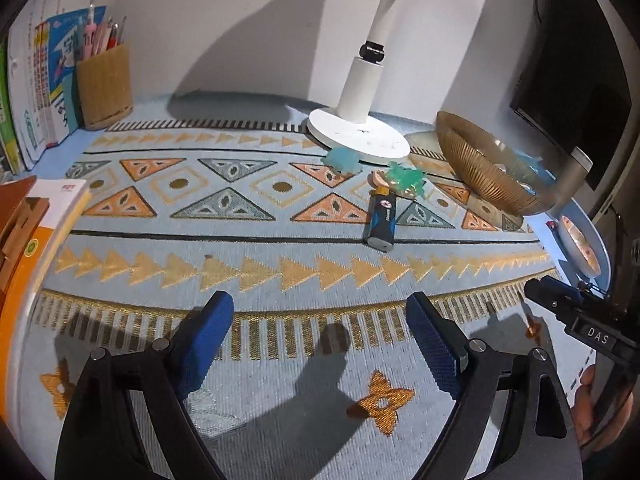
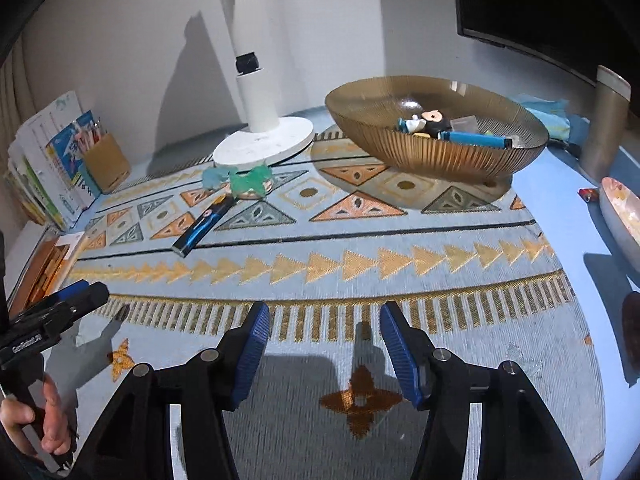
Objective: Organize rigid objects
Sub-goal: 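Move both tools back toward the black lighter and green figure, then grasp the black lighter with left tool while right tool grasps green gummy figure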
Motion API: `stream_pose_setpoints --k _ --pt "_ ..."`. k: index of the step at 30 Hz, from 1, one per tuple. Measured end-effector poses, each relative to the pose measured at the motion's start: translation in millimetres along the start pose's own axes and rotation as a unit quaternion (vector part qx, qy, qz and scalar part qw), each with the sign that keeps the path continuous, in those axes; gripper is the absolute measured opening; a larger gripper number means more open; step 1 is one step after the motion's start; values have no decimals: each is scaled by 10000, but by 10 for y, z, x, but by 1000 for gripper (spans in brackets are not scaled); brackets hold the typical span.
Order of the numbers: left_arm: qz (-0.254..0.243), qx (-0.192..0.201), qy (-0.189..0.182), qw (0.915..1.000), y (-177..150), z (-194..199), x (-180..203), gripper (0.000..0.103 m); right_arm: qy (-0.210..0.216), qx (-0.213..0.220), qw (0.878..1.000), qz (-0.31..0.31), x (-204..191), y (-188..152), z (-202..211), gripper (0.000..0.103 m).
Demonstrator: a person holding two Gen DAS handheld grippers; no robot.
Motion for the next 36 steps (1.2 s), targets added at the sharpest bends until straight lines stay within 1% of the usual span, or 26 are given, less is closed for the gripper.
stream_pose_setpoints --k 1,7,9,10,11,13,15,16,18,19,21,23,24,25,27,30,32,34,35,36 --pt "-3 -26 6 10000 -14 -9 1 87 -58 10 10000 9 5 4 -5 59" --pt "-195 -5 66 9998 -45 4 60 87 -254 -146 9993 216 -58 -15 -97 60" --pt "-250 -35 19 9997 -44 1 81 87 -260 -173 9991 292 -76 -20 -105 60" --pt "-262 -66 -18 9996 -42 -3 93 87 -236 -191 9991 290 -78 -21 -107 60" --pt "-283 -114 -74 9995 -32 -9 108 87 -121 -289 9992 257 -77 -15 -125 60" --pt "-351 -216 -266 9988 11 -14 170 86 202 -520 9984 131 -94 15 -159 60" --pt "-512 -199 -455 9975 136 4 284 86 654 -660 9957 0 -165 161 -155 60" --pt "-632 -168 -501 9966 217 -1 351 86 736 -679 9950 16 -208 258 -149 60" --pt "-797 -205 -614 9947 337 -74 470 87 851 -622 9942 202 -346 509 -147 60" --pt "-854 -278 -691 9936 384 -142 517 86 835 -601 9941 346 -418 609 -166 60" --pt "-1003 -390 -804 9909 449 -326 608 86 668 -481 9946 637 -546 820 -255 60" --pt "-1113 -574 -731 9894 476 -554 648 79 628 -474 9942 740 -614 957 -412 60" --pt "-1122 -638 -729 9890 483 -628 656 72 645 -525 9940 710 -629 1016 -536 60" --pt "-1111 -704 -755 9884 493 -703 660 70 676 -585 9937 670 -628 1058 -640 60" --pt "-1061 -799 -762 9882 512 -826 663 70 743 -728 9926 626 -637 1106 -870 60" --pt "-1042 -808 -821 9879 533 -890 671 70 746 -849 9913 668 -671 1129 -1105 60" --pt "-1037 -840 -781 9880 522 -925 671 66 765 -872 9907 714 -706 1154 -1210 59" --pt "-1068 -807 -725 9883 526 -921 670 58 778 -900 9901 744 -739 1170 -1307 59" --pt "-1074 -792 -709 9885 529 -923 673 55 778 -899 9902 735 -739 1167 -1330 59" --pt "-1088 -780 -676 9887 534 -936 676 46 785 -899 9902 724 -744 1173 -1358 59"
Point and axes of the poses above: each gripper's, at about its wrist camera, not at the fingertips, and z roughly against the way its jaws point, x to its right, y to its top, the point moved 6 cm from there along -z, roughly the way its jaws point, and after that the axes turned 3 degrees about y, right-handed, at the moved point
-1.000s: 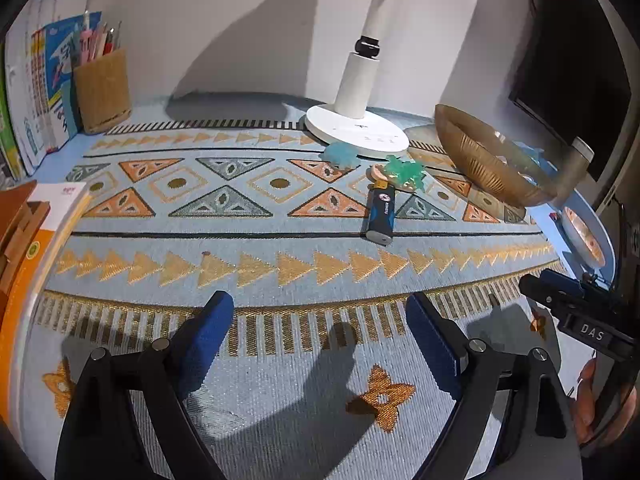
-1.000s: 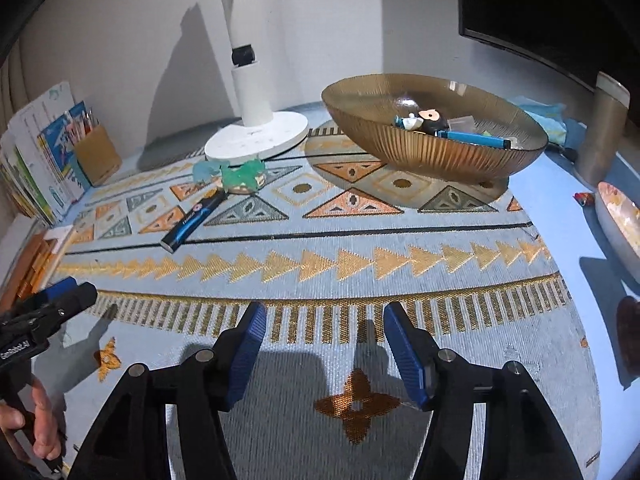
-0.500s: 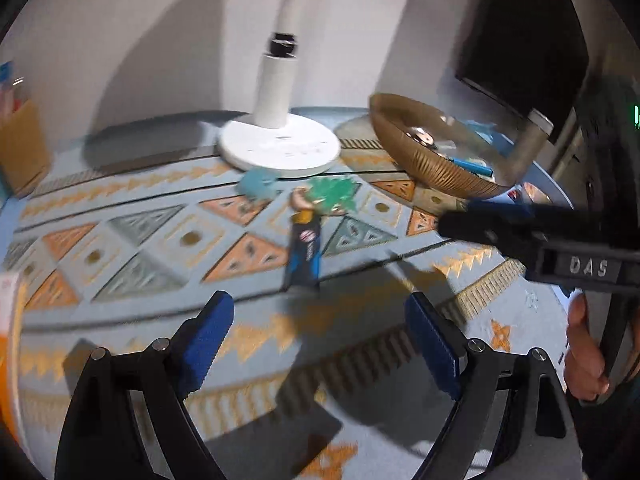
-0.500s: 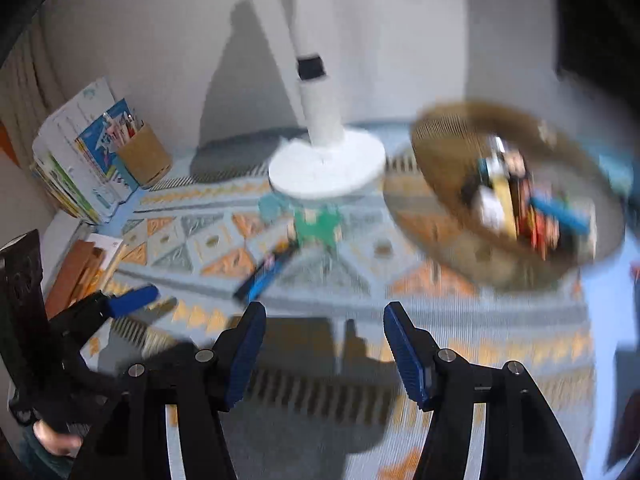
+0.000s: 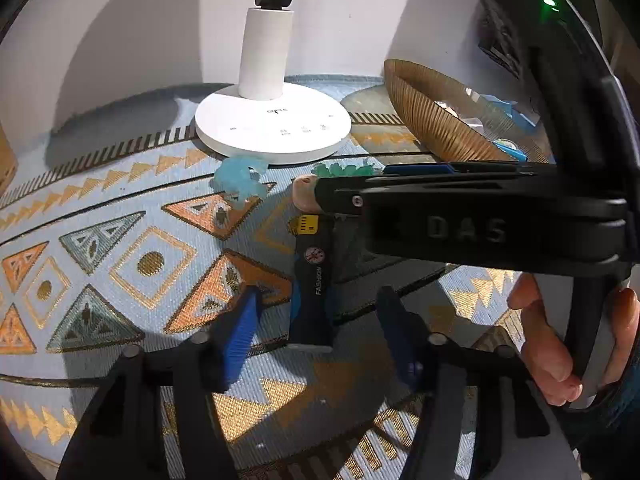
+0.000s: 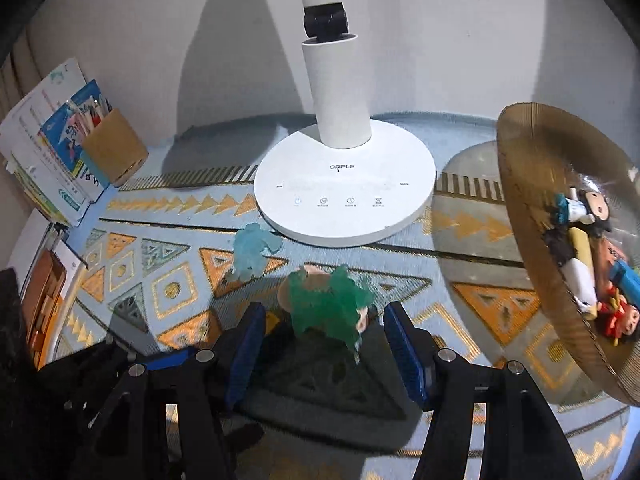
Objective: Organize rigid objects
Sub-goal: 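Grasp the black lighter with left tool while right tool grasps green gummy figure, then carry black lighter and green figure into the brown bowl and release both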
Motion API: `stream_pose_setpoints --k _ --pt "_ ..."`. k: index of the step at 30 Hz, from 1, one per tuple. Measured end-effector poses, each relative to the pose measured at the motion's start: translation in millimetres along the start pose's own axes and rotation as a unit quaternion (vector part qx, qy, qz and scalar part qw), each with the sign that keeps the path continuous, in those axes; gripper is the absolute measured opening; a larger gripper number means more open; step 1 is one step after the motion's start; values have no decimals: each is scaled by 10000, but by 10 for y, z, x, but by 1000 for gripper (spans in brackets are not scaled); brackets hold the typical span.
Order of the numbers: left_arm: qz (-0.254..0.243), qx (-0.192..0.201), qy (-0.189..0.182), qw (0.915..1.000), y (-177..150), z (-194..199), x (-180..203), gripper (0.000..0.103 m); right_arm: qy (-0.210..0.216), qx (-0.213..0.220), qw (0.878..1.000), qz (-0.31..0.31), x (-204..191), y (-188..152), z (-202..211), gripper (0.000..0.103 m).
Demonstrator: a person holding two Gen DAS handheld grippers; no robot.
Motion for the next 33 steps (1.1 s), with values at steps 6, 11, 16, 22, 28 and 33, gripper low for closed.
stream_pose_setpoints --k 6,11,16,22,28,33 --pt "84 49 43 9999 -11 5 -26 20 -302 46 9993 213 -20 23 -34 45" --pt "306 141 -33 9994 -74 157 -58 20 -149 151 9995 215 -46 -24 101 45" --pt "696 365 -55 9969 -292 535 -148 20 2 439 9990 12 -20 -236 602 45" --pt "1189 472 -6 9918 -724 807 -166 20 -109 299 9980 -548 124 -933 1073 45" --pt "1186 252 84 9926 -1010 827 -57 19 -335 -80 9963 -786 80 -1421 1058 45" --pt "1156 95 160 9931 -1102 828 -38 20 -428 -208 9968 -647 -50 -1610 969 45"
Point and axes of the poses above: each gripper's, at about its wrist camera, not at the fingertips, and z roughly against the way its jaws point, x to its right, y to its top, the point moved 6 cm from there along -z, roughly the way its jaws point, and after that the axes turned 3 degrees about y, right-handed, at the moved point
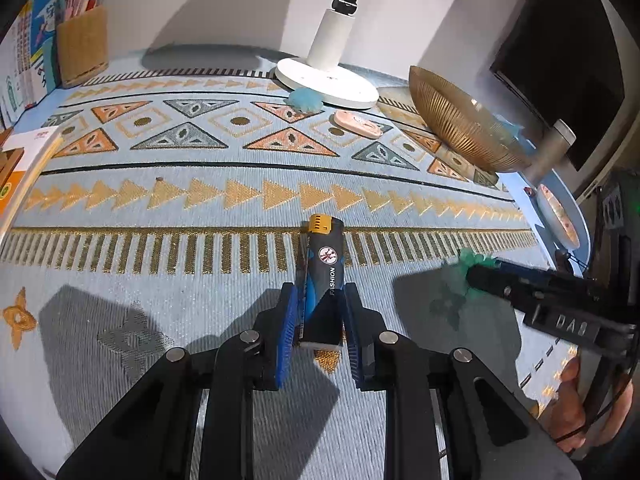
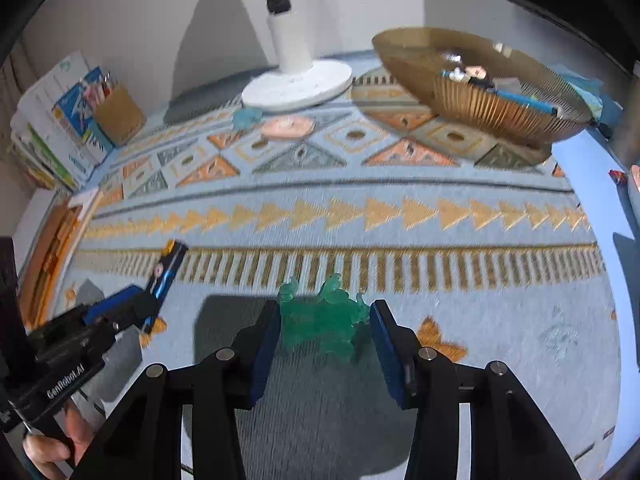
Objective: Organize rigid objects
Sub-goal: 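Carry black lighter and green figure into the brown bowl and release both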
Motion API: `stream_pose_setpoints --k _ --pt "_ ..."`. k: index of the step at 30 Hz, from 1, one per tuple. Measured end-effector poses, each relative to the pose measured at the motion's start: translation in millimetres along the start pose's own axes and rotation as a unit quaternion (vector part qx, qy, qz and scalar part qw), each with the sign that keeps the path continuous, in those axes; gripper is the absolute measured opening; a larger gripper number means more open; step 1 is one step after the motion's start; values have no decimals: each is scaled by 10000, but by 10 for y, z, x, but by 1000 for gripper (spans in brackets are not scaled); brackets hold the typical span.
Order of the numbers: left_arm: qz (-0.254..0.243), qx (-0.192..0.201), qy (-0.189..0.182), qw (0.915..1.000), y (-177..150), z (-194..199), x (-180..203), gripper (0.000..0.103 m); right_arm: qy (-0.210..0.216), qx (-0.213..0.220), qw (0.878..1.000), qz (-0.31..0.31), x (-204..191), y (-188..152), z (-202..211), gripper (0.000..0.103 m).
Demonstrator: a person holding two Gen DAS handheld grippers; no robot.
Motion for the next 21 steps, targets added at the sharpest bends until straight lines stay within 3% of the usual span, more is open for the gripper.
stream_pose_setpoints --k 3,5,12,16,19,21 --pt "65 -41 -130 9999 9 8 4 34 446 -240 9987 78 -42 -121 -2 51" --pt "99 -47 -148 9998 22 -4 14 35 683 -316 9967 294 -58 -211 49 65" --pt "-479 18 445 9979 129 -125 196 38 507 -260 9970 530 154 -245 112 65" --pt "-715 115 683 9950 126 -149 247 35 498 -242 9950 828 26 -123 23 65" --pt "-634 141 716 9953 149 -141 207 20 330 -177 9945 980 -80 -81 -75 65" --pt "-530 149 607 9966 151 -124 181 20 44 -66 9934 1144 -144 -82 -105 53"
Point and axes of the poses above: each gripper's, at about its wrist camera, not at the fingertips, and z roughly against the way its jaws point, x to its right, y to its top, the point moved 6 cm from there along -z, roughly the way its jaws point, and after that the axes turned 3 degrees about y, right-handed, at the moved point
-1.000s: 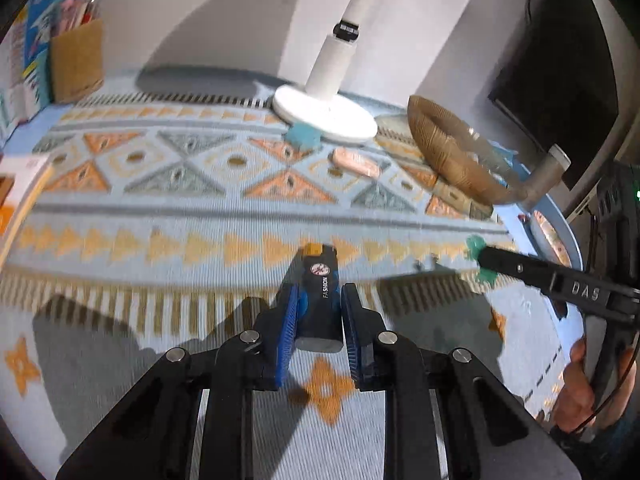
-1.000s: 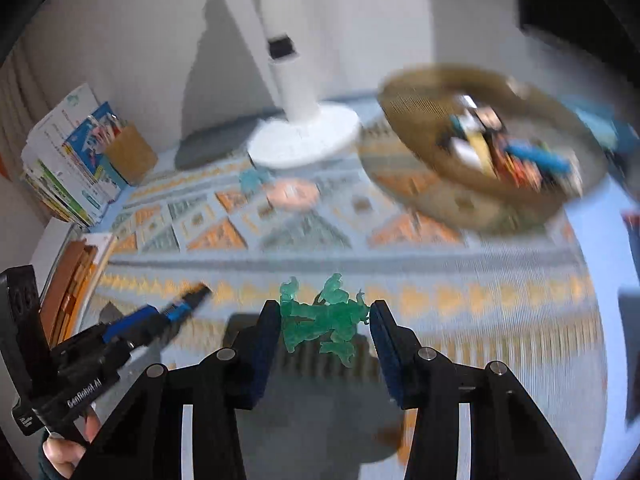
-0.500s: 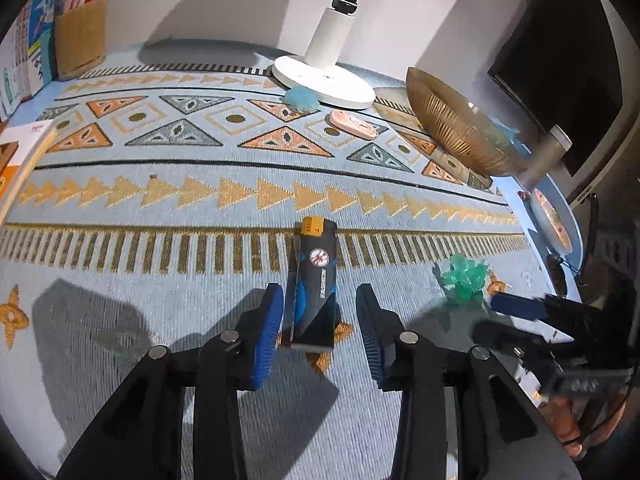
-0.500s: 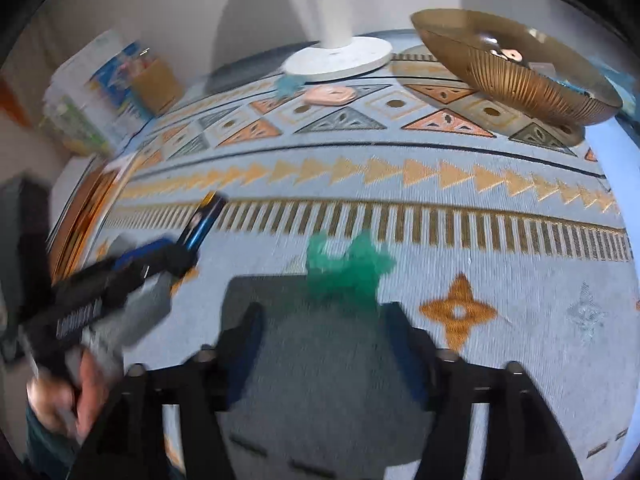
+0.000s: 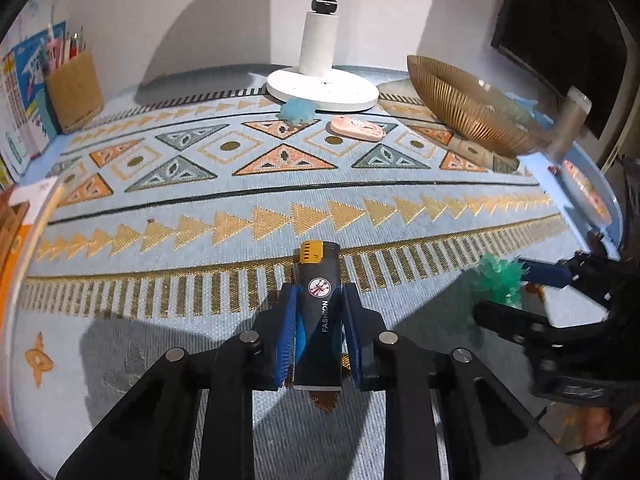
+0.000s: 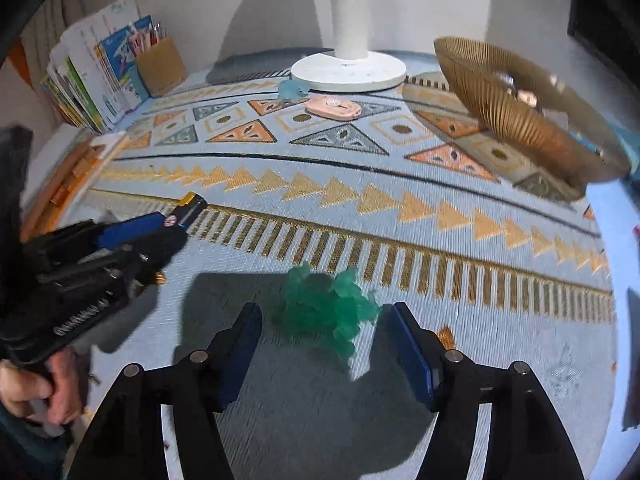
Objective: Organize rigid objects
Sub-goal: 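Carry black lighter and green figure into the brown bowl and release both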
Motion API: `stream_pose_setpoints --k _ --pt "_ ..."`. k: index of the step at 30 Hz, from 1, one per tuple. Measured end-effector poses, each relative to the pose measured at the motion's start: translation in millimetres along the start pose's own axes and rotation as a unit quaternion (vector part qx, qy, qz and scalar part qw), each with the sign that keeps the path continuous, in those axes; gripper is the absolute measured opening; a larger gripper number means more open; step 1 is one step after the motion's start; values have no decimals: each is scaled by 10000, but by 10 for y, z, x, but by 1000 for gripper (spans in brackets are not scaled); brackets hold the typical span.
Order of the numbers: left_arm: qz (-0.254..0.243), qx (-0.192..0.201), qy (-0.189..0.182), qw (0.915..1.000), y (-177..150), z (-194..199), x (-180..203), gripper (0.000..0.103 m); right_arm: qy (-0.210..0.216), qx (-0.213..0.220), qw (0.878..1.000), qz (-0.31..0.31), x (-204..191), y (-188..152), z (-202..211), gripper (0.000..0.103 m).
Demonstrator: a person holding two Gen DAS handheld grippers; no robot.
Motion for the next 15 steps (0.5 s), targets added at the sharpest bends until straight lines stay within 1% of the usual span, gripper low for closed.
stream_pose_setpoints --k 1,2,3,6,8,9,12,14,15 --pt "49 27 -27 10000 4 15 -17 20 -161 31 9998 105 -26 -1 -8 47" --pt "82 64 -45 9999 10 30 -23 20 -265 77 9994 216 -54 -2 -1 46" --pt "122 132 -98 9998 21 57 -32 20 -256 122 9992 283 -85 -2 16 46" --pt "307 507 -403 9974 75 192 -55 20 -286 374 9981 404 -111 21 135 46" --pt "448 632 -610 9951 116 262 -64 20 -183 569 9975 366 -96 70 272 46" --pt "484 707 -650 9942 147 303 -57 20 -150 647 9972 334 -90 95 330 46" --pt "494 949 -769 9913 260 462 -5 20 -205 920 9952 270 -6 190 549 46" --pt "400 1060 -889 9896 363 571 81 20 -301 1037 9939 223 38 243 660 46" --pt "332 1119 -868 9894 410 616 122 20 -357 1140 9927 166 100 277 752 46"
Point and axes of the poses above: each gripper's, at about its wrist camera, not at the fingertips, and z roughly against the way its jaws point, x to its right, y to its top, the point moved 6 cm from there along -z, roughly the way its jaws point, and after that the axes turned 3 degrees about y, right-handed, at the moved point
